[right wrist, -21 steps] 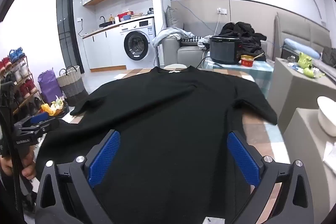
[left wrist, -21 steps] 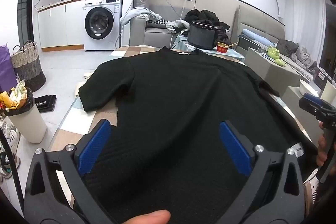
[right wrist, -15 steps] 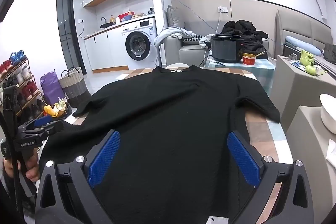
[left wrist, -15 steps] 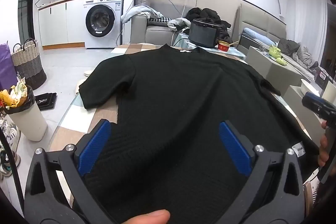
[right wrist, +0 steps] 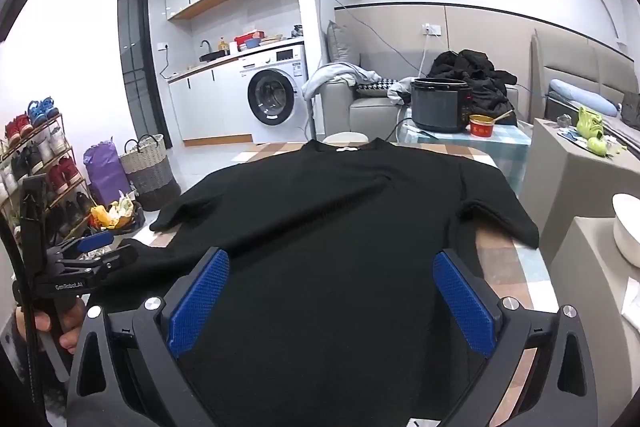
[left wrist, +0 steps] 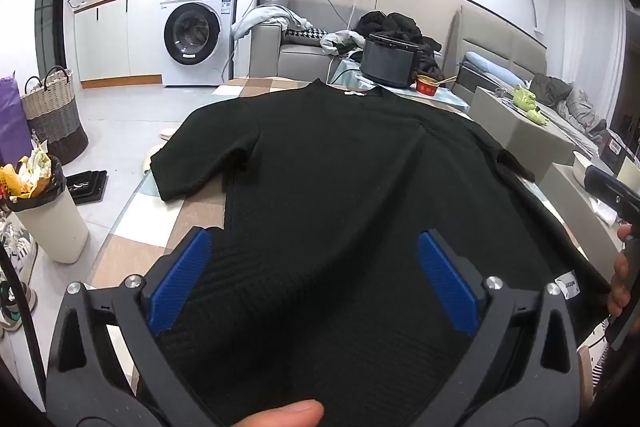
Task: Fold small clothes
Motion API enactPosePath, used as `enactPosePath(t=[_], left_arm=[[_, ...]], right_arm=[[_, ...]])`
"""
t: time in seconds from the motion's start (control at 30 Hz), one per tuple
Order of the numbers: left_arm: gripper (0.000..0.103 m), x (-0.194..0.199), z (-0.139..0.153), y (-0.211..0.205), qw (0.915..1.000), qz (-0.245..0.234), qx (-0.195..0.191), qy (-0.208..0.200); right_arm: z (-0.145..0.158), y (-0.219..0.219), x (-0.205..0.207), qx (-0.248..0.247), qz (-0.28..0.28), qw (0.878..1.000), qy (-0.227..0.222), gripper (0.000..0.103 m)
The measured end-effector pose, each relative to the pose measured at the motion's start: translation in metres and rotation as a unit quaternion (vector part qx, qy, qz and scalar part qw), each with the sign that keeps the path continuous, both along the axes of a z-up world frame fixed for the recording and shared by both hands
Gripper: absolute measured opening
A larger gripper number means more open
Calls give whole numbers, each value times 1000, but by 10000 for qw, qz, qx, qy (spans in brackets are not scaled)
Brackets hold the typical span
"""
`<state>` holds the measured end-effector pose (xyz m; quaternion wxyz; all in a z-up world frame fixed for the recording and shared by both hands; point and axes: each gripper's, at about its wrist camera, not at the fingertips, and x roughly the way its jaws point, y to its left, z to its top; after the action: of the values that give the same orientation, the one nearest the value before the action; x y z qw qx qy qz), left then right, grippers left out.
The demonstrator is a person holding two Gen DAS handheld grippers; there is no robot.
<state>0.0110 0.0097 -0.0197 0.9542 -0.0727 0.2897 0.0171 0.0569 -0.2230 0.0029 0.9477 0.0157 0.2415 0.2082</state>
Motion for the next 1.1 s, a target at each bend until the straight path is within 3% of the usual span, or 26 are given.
enactPosePath(t=[1.1], left_arm=[[102,1,-1,8,10000,-31,-61,-23]], right_arm=[[-1,-4,-1,-34,-184,9998,31,103]])
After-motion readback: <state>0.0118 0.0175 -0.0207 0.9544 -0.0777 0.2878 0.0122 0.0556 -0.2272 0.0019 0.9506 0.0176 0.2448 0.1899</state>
